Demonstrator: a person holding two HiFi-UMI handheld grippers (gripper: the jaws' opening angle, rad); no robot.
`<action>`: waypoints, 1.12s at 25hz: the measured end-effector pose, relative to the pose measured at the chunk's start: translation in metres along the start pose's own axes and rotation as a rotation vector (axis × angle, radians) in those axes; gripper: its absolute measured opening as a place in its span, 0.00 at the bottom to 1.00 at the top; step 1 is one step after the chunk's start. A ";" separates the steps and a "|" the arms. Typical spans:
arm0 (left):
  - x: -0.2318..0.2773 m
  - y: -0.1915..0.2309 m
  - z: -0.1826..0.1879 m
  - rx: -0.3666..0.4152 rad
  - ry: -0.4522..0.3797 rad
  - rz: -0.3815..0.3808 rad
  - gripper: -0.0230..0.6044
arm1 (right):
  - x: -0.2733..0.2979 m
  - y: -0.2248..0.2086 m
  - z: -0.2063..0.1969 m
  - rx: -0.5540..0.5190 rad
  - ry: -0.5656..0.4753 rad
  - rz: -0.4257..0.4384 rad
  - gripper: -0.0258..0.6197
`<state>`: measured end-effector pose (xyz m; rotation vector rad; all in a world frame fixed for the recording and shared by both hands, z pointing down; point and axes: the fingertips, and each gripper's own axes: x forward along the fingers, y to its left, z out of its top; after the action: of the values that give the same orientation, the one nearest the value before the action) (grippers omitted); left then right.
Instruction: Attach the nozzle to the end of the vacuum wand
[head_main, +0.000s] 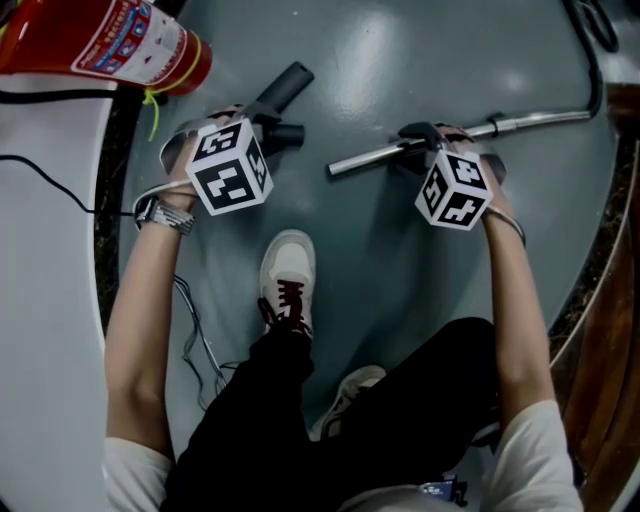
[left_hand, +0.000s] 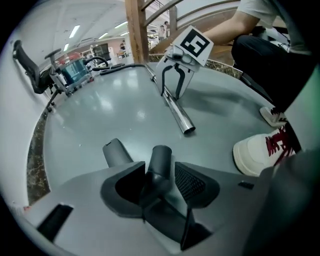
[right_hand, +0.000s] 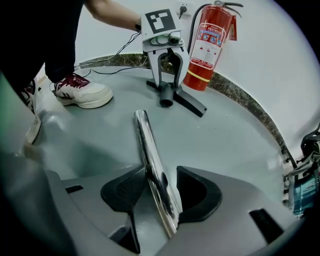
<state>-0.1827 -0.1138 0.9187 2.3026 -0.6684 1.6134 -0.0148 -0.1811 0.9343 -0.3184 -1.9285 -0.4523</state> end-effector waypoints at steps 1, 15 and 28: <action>0.002 0.000 -0.002 0.016 0.018 -0.005 0.33 | 0.000 0.000 0.000 0.002 0.000 0.005 0.35; 0.021 -0.003 -0.007 0.145 0.096 -0.043 0.34 | 0.020 0.015 0.000 -0.154 0.069 0.052 0.35; 0.028 -0.013 -0.009 0.160 0.122 -0.090 0.33 | 0.019 0.022 0.000 -0.204 0.062 0.031 0.30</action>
<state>-0.1759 -0.1045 0.9484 2.2824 -0.4157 1.8059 -0.0133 -0.1609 0.9558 -0.4607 -1.8182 -0.6333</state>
